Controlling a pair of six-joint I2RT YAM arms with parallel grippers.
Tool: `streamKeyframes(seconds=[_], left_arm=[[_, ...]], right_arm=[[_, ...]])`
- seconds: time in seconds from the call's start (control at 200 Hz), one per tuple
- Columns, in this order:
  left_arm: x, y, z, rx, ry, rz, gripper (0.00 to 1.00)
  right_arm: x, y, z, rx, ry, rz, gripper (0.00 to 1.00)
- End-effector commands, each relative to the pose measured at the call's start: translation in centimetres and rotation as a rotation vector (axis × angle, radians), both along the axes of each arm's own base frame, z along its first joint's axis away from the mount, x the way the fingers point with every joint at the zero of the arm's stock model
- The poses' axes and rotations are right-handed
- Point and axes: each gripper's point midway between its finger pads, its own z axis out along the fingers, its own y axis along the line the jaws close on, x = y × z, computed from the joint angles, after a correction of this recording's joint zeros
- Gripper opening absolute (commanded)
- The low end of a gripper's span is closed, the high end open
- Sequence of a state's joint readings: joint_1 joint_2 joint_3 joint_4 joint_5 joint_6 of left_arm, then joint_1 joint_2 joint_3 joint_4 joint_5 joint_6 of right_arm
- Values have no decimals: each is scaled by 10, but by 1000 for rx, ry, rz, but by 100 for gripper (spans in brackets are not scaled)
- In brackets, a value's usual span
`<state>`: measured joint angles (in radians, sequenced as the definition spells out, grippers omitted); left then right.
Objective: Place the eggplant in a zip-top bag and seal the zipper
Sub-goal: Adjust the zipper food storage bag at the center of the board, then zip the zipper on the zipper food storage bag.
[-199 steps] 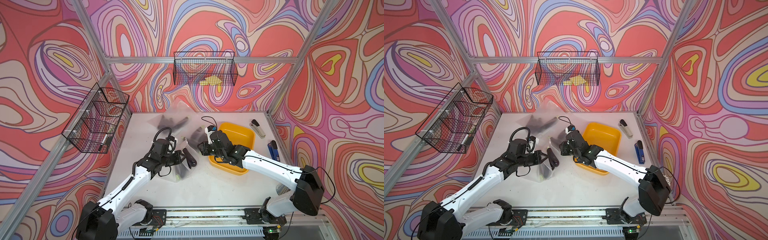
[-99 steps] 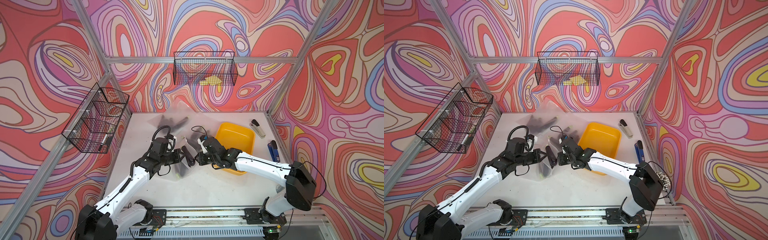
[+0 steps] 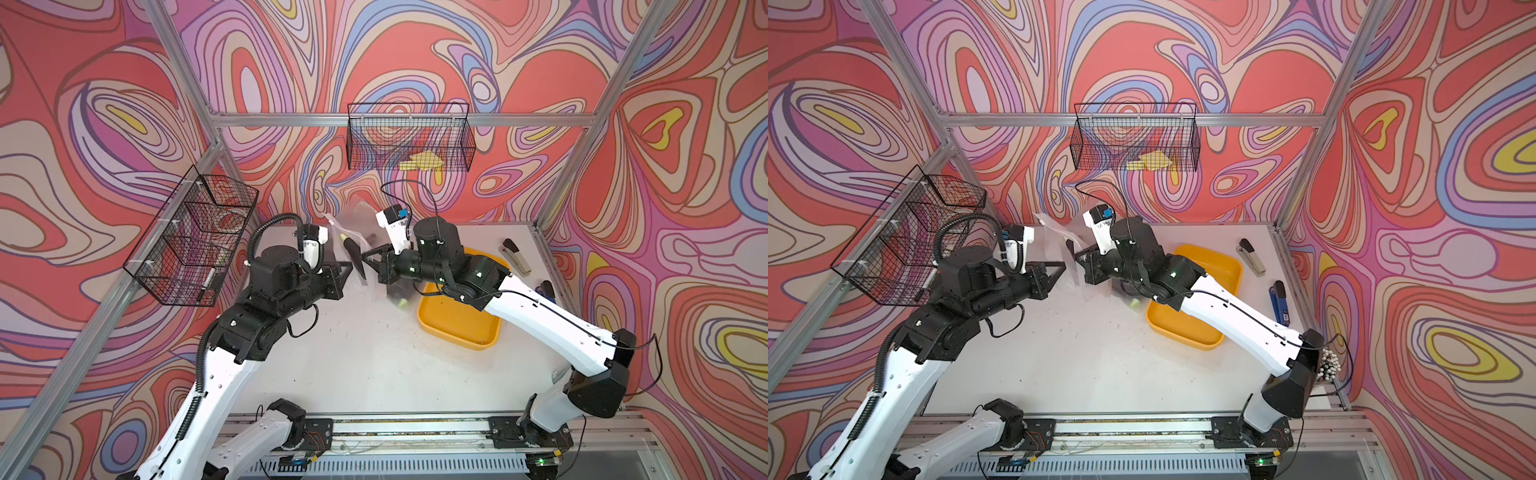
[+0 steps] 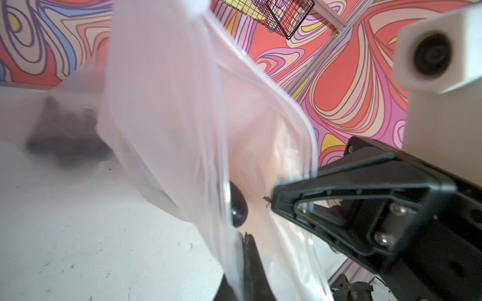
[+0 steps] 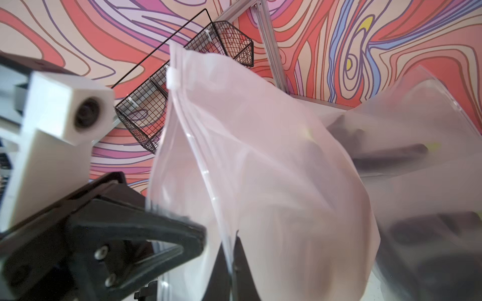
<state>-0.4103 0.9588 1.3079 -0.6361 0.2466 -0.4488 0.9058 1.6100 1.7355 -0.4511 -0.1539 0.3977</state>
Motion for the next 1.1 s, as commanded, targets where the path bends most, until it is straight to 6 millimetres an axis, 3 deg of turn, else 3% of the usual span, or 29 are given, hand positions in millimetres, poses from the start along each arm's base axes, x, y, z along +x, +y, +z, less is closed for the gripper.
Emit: streamKeyframes(seconds=[0.0,0.105,0.22,0.295,0.371,0.506,0.616,0.706,0.876,1.007,1.097], left_arm=[[-3,22,-28,145,84,66,0],[-12,32,-24,161,81,93,0],[-26,42,-7,159,62,114,0],[-29,34,-6,147,80,66,0],[-23,17,-28,138,160,-3,0],[-6,-20,-95,92,363,-123,0],[6,-37,-142,91,424,-157,0],[13,-46,-166,115,444,-178,0],[9,-75,-186,120,495,-272,0],[2,-90,-196,58,515,-318,0],[0,-95,-200,33,511,-332,0]], right_arm=[[2,6,-42,-121,47,18,0],[0,13,-45,-120,60,48,0],[-8,33,-44,-60,115,140,0],[-12,38,-47,-43,145,167,0],[-11,34,-64,-63,183,143,1],[-14,13,-119,-147,294,62,2],[-16,-13,-163,-202,364,-10,12],[-9,-41,-183,-228,392,-88,21],[5,-87,-173,-289,323,-159,29],[17,-101,-170,-319,293,-162,41],[23,-97,-169,-284,282,-128,43]])
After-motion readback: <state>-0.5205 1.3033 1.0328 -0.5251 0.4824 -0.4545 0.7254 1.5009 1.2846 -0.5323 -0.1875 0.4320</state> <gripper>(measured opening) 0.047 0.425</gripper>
